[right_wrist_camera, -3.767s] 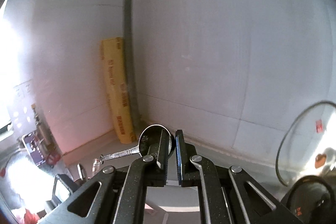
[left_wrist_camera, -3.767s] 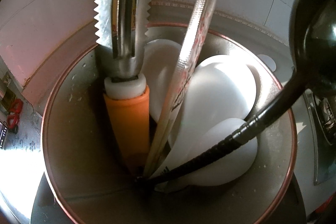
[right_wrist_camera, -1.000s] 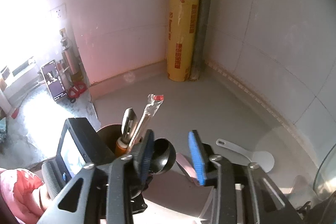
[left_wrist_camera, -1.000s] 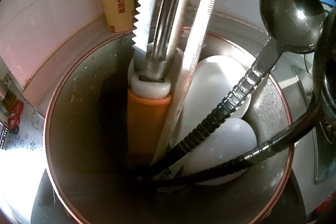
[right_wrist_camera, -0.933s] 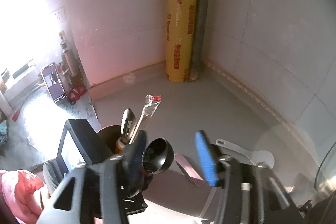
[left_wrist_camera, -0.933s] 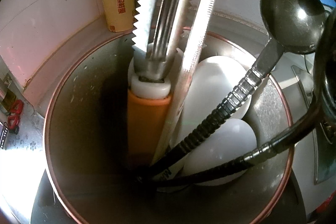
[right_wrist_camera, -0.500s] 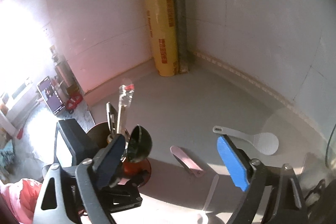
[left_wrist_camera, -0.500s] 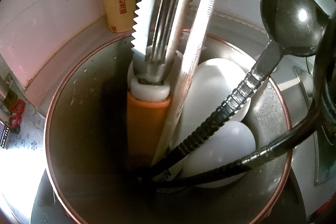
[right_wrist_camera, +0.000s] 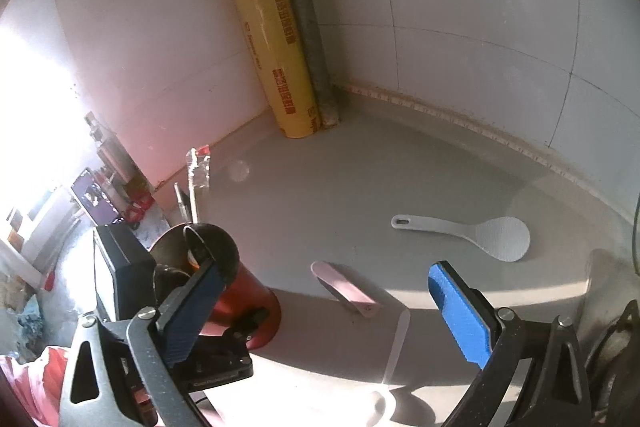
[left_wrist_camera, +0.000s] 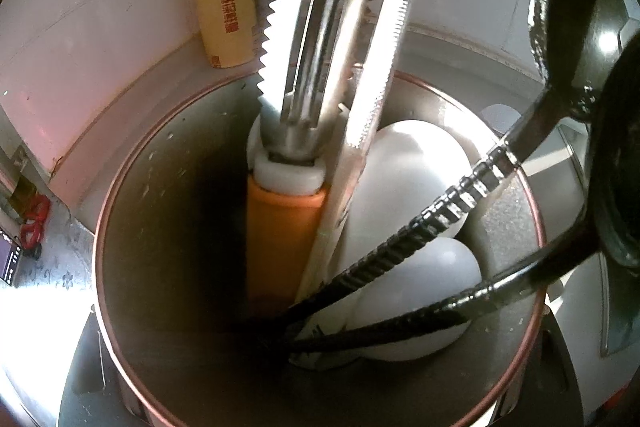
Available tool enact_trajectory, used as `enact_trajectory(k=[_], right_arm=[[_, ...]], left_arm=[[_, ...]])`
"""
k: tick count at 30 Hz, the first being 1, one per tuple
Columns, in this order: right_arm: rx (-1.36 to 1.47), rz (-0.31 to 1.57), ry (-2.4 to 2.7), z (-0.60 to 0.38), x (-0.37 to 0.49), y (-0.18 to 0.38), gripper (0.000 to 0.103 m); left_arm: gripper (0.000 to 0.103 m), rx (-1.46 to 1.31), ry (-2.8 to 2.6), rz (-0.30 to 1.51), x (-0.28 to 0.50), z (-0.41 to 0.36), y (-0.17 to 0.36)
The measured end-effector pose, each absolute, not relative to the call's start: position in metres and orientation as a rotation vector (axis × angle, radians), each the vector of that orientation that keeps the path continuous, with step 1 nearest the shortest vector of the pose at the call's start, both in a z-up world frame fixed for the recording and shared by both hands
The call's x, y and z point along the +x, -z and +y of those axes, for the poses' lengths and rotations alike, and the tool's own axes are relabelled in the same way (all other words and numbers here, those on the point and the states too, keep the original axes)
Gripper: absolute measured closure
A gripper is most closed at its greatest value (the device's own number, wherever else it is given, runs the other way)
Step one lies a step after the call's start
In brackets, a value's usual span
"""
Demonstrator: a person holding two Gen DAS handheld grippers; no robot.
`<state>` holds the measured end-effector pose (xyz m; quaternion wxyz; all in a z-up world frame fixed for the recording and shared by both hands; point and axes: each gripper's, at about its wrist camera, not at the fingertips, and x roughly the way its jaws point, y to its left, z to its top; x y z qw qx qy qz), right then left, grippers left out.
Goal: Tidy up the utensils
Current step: 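Withdraw the right gripper from the holder toward the white rice paddle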
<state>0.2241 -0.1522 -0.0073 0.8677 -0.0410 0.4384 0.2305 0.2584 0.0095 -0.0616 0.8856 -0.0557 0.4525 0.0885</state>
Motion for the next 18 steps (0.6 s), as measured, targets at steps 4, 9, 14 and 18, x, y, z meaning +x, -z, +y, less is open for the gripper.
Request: enact_trajectory(k=[4,9,14,18], right_arm=[[-0.068,0.901,-0.485,-0.156,0.223,0.002,0.0],[-0.035,0.888,-0.471,-0.168,0.223,-0.001,0.0],[0.016,0.882,-0.419,-0.188,0.23,0.0,0.0],[0.028,0.807,-0.335,-0.209,0.232,-0.001,0.0]], left_arm=[[0.013,-0.117,-0.189,0.94,0.258,0.007,0.06],[0.013,-0.121,-0.193,0.939,0.256,0.008,0.059],[0.013,-0.128,-0.188,0.937,0.255,0.012,0.059],[0.013,-0.132,-0.184,0.939,0.255,0.019,0.062]])
